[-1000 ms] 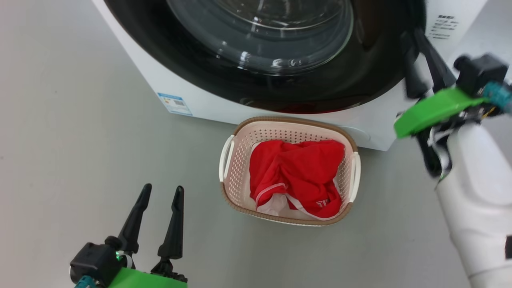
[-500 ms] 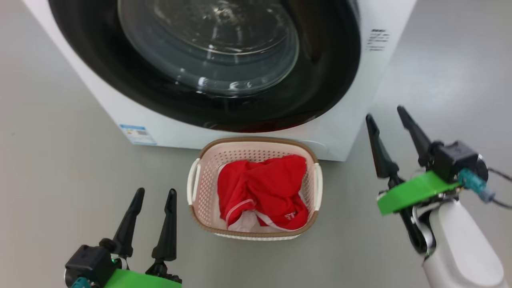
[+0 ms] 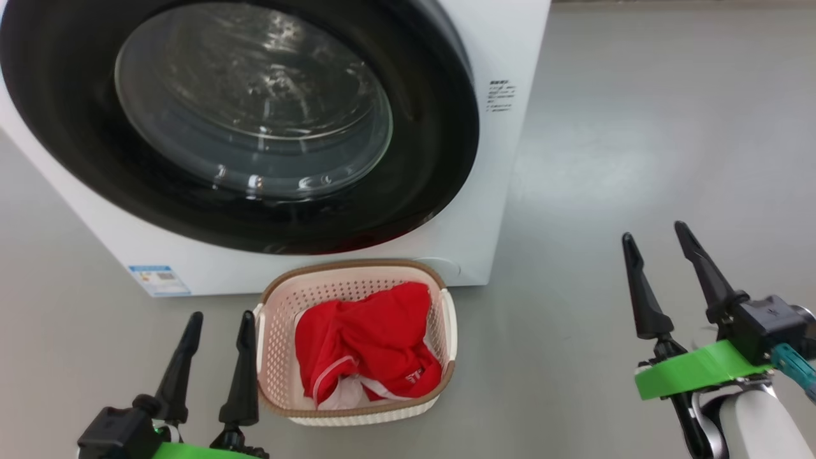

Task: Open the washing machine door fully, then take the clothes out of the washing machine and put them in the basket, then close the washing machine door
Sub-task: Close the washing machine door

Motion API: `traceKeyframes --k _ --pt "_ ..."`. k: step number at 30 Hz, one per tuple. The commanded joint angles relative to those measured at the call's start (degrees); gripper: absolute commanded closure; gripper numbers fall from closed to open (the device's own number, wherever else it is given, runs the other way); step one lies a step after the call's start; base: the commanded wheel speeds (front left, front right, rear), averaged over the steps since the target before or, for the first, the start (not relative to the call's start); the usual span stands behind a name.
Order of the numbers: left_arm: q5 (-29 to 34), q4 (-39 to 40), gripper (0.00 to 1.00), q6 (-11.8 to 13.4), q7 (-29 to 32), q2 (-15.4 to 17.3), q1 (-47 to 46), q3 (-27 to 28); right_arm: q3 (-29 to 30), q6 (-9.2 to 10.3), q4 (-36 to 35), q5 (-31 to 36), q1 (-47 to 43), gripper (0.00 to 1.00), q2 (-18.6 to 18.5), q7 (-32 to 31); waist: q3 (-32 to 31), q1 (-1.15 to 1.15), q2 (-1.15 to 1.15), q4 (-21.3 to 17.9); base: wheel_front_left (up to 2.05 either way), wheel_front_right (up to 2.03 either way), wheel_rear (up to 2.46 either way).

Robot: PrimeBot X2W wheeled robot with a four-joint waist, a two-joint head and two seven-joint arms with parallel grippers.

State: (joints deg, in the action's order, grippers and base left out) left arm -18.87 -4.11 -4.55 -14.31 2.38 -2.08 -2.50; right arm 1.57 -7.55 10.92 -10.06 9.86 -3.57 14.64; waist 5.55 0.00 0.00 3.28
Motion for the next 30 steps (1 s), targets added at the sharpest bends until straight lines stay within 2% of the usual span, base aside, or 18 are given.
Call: traceKeyframes --k 1,9,21,30 --pt "0.82 2.04 0.0 0.02 -0.69 0.5 -0.24 2.42 -0.5 0.06 -2.57 0.51 -0.38 0.0 0.0 0.36 -2.39 0.0 0.0 -2.41 0.0 0.0 0.0" --pt "4.22 3.7 0.0 -0.91 -0.69 0.55 2.03 4.54 2.53 0.06 -7.92 -3.53 -6.67 0.0 0.44 0.36 -6.06 0.0 0.0 -4.09 0.0 0.0 0.0" --pt "5.89 3.41 0.0 -1.79 -0.69 0.69 4.11 5.88 3.28 0.06 -12.73 -2.17 -15.29 0.0 0.35 0.36 -8.78 0.0 0.0 -3.61 0.0 0.0 0.0" --pt "7.56 2.64 0.0 -2.13 -0.69 1.66 4.98 5.6 2.15 0.06 -14.14 -2.28 -17.12 0.0 0.54 0.36 -9.35 0.0 0.0 -3.58 0.0 0.0 0.0"
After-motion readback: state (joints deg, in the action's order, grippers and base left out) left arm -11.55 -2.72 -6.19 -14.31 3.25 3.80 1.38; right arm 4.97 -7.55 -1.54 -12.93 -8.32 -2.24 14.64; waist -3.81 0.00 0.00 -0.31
